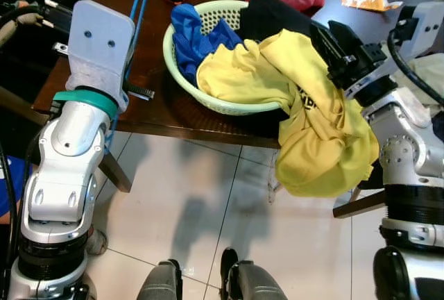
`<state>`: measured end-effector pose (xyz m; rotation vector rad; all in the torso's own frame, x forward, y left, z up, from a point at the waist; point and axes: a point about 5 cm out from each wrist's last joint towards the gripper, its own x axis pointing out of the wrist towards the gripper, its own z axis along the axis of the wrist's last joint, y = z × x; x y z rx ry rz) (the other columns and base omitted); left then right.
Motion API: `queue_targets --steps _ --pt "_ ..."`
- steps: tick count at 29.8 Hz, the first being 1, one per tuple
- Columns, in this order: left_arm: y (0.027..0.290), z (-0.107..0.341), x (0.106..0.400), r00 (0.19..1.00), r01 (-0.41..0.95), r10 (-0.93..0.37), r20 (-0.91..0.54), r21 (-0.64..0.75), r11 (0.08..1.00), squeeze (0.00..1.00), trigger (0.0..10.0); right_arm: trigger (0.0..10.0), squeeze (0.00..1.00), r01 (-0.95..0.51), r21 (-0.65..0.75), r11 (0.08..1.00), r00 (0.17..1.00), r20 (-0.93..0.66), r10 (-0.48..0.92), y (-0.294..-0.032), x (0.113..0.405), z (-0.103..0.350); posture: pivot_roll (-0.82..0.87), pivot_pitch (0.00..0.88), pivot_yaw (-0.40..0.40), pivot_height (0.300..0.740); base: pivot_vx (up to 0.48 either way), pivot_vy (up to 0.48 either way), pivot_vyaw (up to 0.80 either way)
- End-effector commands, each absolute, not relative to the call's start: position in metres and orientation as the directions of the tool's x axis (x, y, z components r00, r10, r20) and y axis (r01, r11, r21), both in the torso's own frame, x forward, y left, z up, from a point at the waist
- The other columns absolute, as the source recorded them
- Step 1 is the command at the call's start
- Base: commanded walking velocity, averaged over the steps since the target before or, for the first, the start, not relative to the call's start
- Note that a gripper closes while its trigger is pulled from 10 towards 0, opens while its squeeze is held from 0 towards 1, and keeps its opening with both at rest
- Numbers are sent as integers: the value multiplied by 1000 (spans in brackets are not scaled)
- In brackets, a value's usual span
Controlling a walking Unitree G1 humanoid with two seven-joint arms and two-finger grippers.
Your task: Hang hanger
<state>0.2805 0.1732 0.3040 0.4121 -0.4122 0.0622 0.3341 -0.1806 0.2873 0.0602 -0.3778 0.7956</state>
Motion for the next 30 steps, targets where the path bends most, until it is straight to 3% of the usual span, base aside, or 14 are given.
queue_targets --steps 1,2,5,6,11,12,13,14,15,16,22,23,26,30 --pt "173 303 278 916 -148 -16 400 376 915 0 10000 10000 0 -734 -93 673 612 341 714 -178 332 286 81 155 -26 740 0 0 0" --pt "176 303 276 914 -168 3 405 373 913 0 10000 10000 0 -771 -142 621 567 292 770 -169 334 287 82 155 -30 740 0 0 0" --pt "178 304 276 913 -177 12 408 369 913 0 10000 10000 0 -770 -200 606 570 214 794 -158 343 285 82 155 -34 740 0 0 0" --pt "177 303 277 913 -177 12 409 368 913 0 10000 10000 0 -726 -254 639 625 144 767 -149 358 282 85 156 -40 740 0 0 0" --pt "177 303 277 913 -177 12 409 368 913 0 10000 10000 0 -726 -254 639 625 144 767 -149 358 282 85 156 -40 740 0 0 0" --pt "176 303 278 913 -175 11 409 366 914 0 10000 10000 1000 -644 -311 698 710 97 698 -145 375 283 84 157 -40 740 0 0 0" --pt "176 303 278 913 -175 11 409 366 914 0 10000 10000 1000 -644 -311 698 710 97 698 -145 375 283 84 157 -40 740 0 0 0" --pt "174 302 279 914 -172 9 406 366 915 0 10000 10000 1000 -543 -351 763 795 79 602 -148 391 287 82 156 -43 740 0 0 0" --pt "174 302 279 914 -172 9 406 366 915 0 10000 10000 1000 -543 -351 763 795 79 602 -148 391 287 82 156 -43 740 0 0 0" --pt "172 301 280 915 -169 8 403 366 915 0 10000 10000 1000 -466 -370 803 848 71 525 -155 401 289 83 155 -49 740 0 0 0" --pt "172 299 278 919 -172 19 393 358 918 0 10000 10000 1000 -420 -349 838 890 21 456 -177 407 288 78 153 -56 740 0 0 0" --pt "173 298 278 920 -175 26 390 352 920 0 10000 10000 0 -436 -350 829 890 -34 454 -188 407 285 76 151 -59 740 0 0 0" --pt "173 298 278 920 -175 27 390 351 920 0 10000 10000 0 -450 -355 819 885 -54 462 -191 407 283 76 151 -59 740 0 0 0" --pt "174 298 279 920 -177 31 390 344 922 0 10000 10000 0 -570 -372 733 816 -152 558 -192 405 277 72 146 -58 740 0 0 0"
